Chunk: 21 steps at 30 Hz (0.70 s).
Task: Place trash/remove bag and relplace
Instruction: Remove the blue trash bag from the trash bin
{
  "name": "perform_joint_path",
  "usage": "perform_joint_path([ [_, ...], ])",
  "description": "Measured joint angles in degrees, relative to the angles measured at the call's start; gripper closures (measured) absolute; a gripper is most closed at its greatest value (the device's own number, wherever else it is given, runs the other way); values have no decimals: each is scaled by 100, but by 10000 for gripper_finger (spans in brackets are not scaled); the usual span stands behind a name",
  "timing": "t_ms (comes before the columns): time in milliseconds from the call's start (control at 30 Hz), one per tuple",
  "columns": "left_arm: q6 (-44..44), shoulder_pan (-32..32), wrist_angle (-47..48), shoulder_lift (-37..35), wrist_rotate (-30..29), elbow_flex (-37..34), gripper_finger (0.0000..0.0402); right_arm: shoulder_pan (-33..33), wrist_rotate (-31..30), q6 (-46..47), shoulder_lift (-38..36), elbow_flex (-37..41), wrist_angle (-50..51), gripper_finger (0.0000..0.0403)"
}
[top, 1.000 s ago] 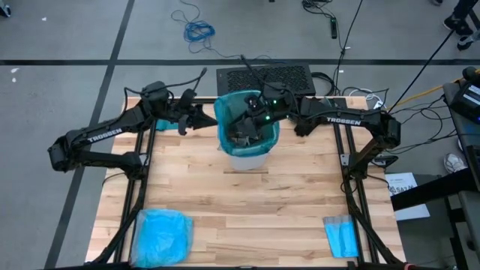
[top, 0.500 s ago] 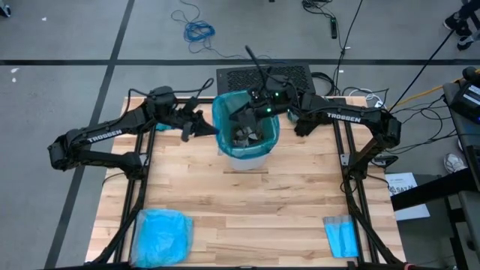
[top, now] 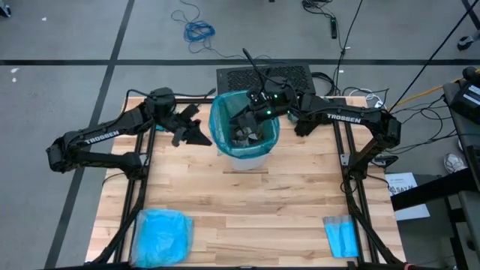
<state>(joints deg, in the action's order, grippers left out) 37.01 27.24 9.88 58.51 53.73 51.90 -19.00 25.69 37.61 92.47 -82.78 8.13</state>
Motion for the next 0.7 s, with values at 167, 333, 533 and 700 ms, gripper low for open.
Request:
perform_joint_path([
  [167,13,1,26,-2,-5,0,402,-4,0,-42,0,0,7,316],
  [333,-294,129,679,-218,-465,0,402,-2,7,10,0,0,16,316],
  [533,-756,329,1269,-302,-1860,-3,402,-10,-53,21,0,0,23,316],
  [700,-787,369,475,-140,-3033,-2,402,-18,-332,25,0,0,38,316],
])
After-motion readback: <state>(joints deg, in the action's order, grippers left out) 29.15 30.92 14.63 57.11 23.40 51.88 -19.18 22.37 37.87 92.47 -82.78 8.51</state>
